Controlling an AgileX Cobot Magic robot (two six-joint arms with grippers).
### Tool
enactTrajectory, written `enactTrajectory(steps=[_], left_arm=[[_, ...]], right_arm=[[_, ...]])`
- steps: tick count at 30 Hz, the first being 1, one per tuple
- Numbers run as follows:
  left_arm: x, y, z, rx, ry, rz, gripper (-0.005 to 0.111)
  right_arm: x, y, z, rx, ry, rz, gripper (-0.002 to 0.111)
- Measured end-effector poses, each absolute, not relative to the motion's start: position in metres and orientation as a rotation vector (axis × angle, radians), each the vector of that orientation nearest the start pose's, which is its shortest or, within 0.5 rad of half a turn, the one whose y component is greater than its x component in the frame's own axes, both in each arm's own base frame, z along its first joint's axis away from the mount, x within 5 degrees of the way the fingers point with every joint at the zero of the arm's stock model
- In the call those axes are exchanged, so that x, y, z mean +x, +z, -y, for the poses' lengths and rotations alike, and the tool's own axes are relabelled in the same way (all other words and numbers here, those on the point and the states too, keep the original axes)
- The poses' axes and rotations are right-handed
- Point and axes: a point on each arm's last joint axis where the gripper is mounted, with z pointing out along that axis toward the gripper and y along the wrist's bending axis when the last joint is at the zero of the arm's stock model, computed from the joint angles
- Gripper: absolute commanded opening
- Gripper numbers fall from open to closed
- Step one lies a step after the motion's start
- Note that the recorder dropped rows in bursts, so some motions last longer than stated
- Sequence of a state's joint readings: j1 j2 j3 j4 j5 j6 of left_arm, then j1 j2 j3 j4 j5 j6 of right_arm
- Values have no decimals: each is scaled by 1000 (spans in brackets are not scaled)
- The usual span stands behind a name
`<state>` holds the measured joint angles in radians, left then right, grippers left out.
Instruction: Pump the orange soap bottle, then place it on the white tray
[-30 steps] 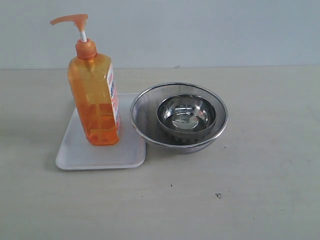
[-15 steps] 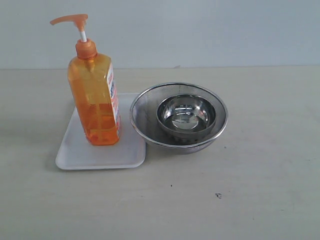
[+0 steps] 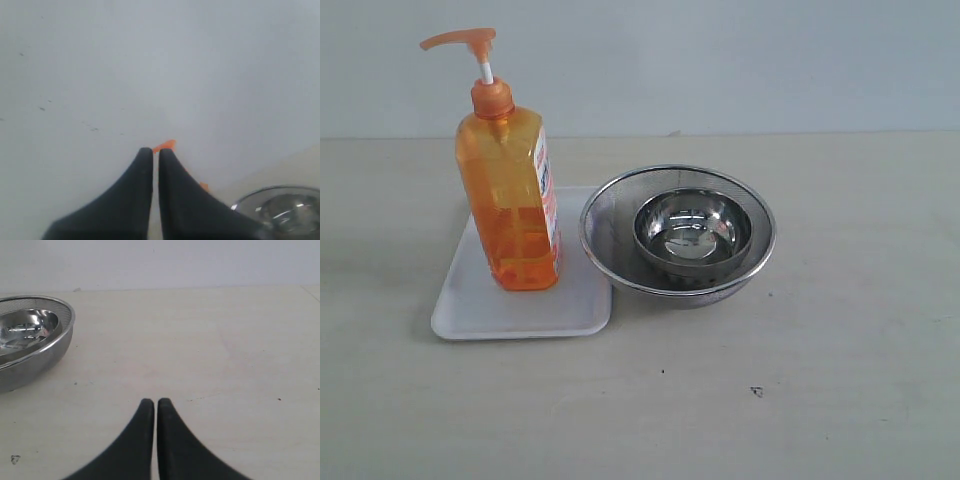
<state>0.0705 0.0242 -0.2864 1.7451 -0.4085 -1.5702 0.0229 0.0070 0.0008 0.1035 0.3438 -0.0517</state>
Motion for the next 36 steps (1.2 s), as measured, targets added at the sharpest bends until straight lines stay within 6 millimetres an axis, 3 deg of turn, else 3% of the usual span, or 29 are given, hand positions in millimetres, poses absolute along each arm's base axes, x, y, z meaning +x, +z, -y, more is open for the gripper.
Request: enactTrajectory(steps=[4, 8, 12, 17, 20, 22, 27, 28, 30, 32, 36], left_arm=[[32, 300, 24, 463, 225, -1206, 5], [33, 302, 17, 402, 288, -1202, 5], [35, 296, 20, 251, 13, -1205, 5], [35, 285, 28, 2, -571, -1082, 5], [36, 276, 28, -53, -707, -1023, 5], [39, 267, 27, -37, -650, -1040, 5], [50, 246, 17, 149, -93, -1180, 5], [52, 240, 13, 225, 103, -1231, 5], [54, 231, 7, 266, 246, -1300, 5], [55, 225, 4, 224, 243, -1348, 5], [56, 215, -4, -21, 85, -1475, 5]], right_arm=[[54, 182, -4, -3, 80, -1834, 0], [54, 182, -4, -3, 80, -1834, 0], [54, 182, -4, -3, 80, -1834, 0], [54, 182, -4, -3, 80, -1834, 0], [54, 182, -4, -3, 80, -1834, 0], [54, 182, -4, -3, 80, -1834, 0], [54, 182, -4, -3, 80, -1834, 0], [54, 182, -4, -3, 80, -1834, 0], [54, 182, -4, -3, 80, -1834, 0], [54, 182, -4, -3, 80, -1834, 0], [54, 182, -4, -3, 80, -1834, 0]])
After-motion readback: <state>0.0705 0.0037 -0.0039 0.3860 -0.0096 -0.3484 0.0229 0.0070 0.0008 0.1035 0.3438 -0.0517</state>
